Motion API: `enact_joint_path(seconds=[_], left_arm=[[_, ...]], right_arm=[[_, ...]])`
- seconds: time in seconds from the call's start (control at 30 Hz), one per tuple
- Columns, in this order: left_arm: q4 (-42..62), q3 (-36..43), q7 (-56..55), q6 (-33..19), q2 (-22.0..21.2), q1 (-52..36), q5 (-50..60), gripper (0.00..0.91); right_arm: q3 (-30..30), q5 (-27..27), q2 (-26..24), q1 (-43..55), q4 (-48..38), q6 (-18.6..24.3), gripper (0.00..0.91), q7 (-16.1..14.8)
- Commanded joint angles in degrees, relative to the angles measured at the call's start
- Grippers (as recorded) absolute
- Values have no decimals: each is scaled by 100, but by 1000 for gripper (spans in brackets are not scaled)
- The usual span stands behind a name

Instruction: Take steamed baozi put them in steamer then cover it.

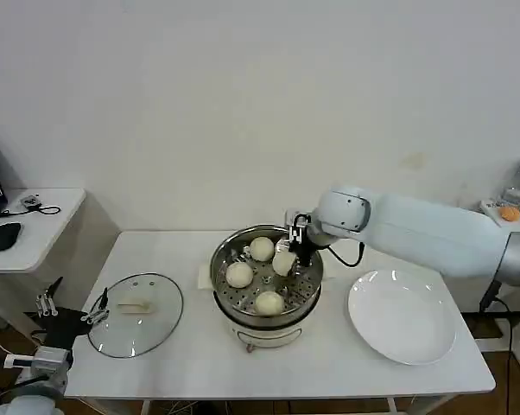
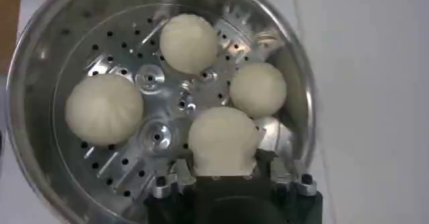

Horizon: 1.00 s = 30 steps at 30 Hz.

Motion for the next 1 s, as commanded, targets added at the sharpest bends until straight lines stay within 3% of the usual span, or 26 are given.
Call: enact_joint_path(seconds=[0.03, 0.23, 0.3, 0.33, 0.67, 0.83, 0.87, 0.97, 1.0], left_arm=[[10, -23, 4, -6, 1, 9, -6, 907], [-7, -41, 3, -6, -1, 16, -15, 907], [-11, -46, 1, -6, -11, 18, -14, 907], [-17, -47, 1, -6, -13, 20, -15, 907], [-40, -57, 1, -10, -31, 53, -13, 907], [-13, -83, 5, -3, -11, 45, -54, 907], [4, -87, 5, -1, -9, 45, -82, 907], [44, -64, 7, 11, -8, 49, -140, 907], [51, -56, 7, 11, -11, 51, -133, 907]], right_arm=[[-99, 13, 118, -170, -109, -115, 655, 137], [-70, -130, 147, -217, -157, -111, 655, 152], [-62, -177, 152, -230, -163, -110, 877, 162], [-32, -202, 151, -244, -161, -110, 907, 197], [337, -273, -159, -83, 296, -113, 907, 334], [762, -275, -606, 43, 947, -111, 907, 463], [879, -142, -755, 15, 1127, -114, 907, 667], [956, -90, -1147, -42, 1529, -114, 907, 724], [991, -33, -1409, -118, 1774, -107, 907, 876]])
